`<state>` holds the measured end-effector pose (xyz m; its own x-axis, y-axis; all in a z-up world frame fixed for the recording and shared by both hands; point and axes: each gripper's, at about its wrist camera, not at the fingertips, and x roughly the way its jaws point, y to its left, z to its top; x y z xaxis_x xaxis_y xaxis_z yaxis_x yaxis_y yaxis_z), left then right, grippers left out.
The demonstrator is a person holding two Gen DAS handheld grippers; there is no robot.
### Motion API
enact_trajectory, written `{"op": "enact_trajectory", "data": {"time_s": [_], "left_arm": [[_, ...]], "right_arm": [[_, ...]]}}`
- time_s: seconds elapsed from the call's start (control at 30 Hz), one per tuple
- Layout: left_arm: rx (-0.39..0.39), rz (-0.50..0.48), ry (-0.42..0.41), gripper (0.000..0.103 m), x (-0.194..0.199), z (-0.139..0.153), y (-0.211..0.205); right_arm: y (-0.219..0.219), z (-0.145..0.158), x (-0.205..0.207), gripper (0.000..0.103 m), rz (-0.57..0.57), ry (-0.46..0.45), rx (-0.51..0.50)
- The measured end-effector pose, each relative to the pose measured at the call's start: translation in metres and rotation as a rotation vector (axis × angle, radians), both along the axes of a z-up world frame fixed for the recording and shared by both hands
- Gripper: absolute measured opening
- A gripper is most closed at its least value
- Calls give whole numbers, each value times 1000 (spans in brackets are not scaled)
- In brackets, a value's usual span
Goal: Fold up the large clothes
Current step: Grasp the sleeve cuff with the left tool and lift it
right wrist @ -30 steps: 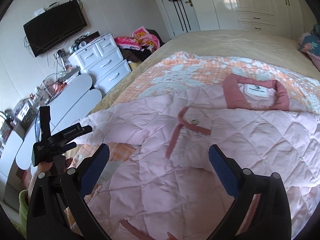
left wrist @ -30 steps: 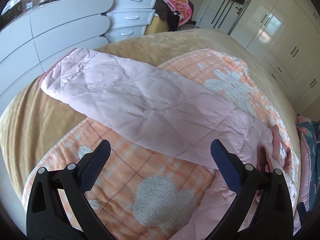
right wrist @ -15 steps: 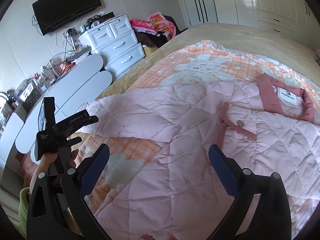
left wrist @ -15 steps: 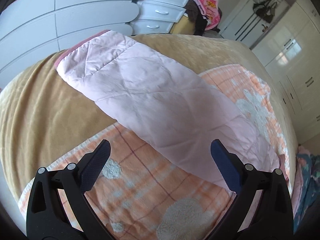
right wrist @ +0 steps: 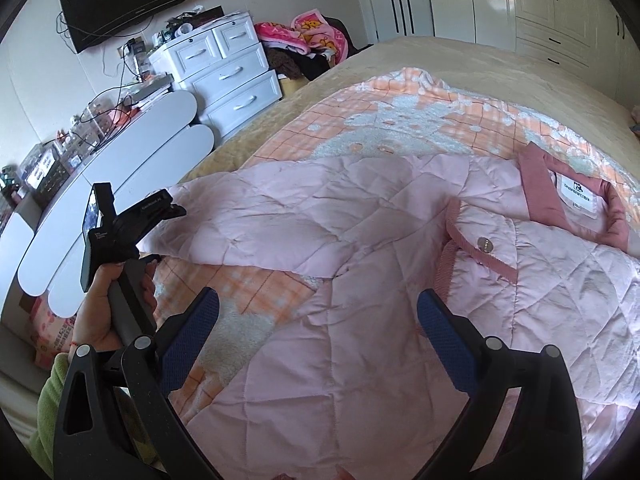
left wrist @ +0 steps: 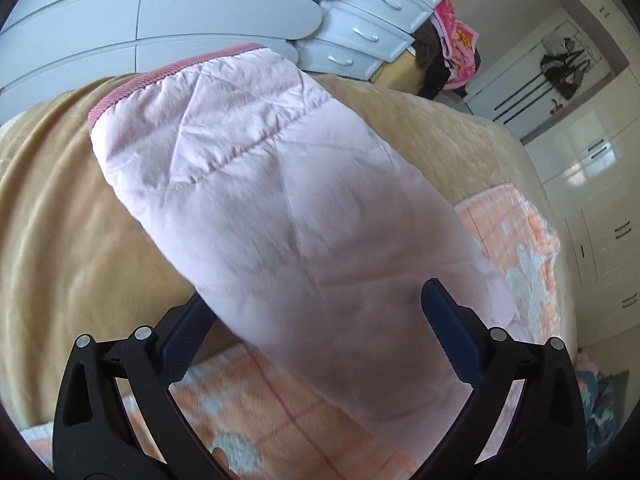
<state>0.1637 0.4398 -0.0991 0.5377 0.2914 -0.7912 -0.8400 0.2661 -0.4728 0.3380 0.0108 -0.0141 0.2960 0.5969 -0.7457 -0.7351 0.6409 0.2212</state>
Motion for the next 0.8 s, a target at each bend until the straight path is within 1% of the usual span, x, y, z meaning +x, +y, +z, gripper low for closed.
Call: {"op": "enact_trajectory", "data": {"time_s": [0.07,0.13,0.17,0.2,0.27,0.3,0.4,0.53,0.67,0.77,0.8], "left_arm": [[-4,32,-26,93,-4,-2,6],[2,58,-49,81,-7,-1,9],[8,59,-49,62,-8,-1,9],[33,62,-47,38,-9,2,8],[81,59,-62,23,-9,8,5],[83,54,-73,18,-10,10,5],[112,23,-134,13,-13,33,0],[183,-25,-216,12,-13,75,-15],[252,-72,-268,11,-8,113,-36],[294,-114,-305,11,-3,136,-56],[298,-136,-331,11,-1,144,-64]], "right_arm": [[-5,1,3,99,-8,0,-3],[-9,2,4,99,-11,-5,-5],[-12,3,5,99,-15,-9,-8],[-15,4,5,99,-20,-12,-9],[-24,7,6,99,-32,-16,-7],[-31,9,7,99,-45,-21,-2],[-54,14,10,99,-95,-31,26],[-86,17,17,99,-142,-29,48],[-120,18,20,99,-186,-30,54],[-146,19,24,99,-228,-31,59],[-153,19,25,99,-240,-30,61]]}}
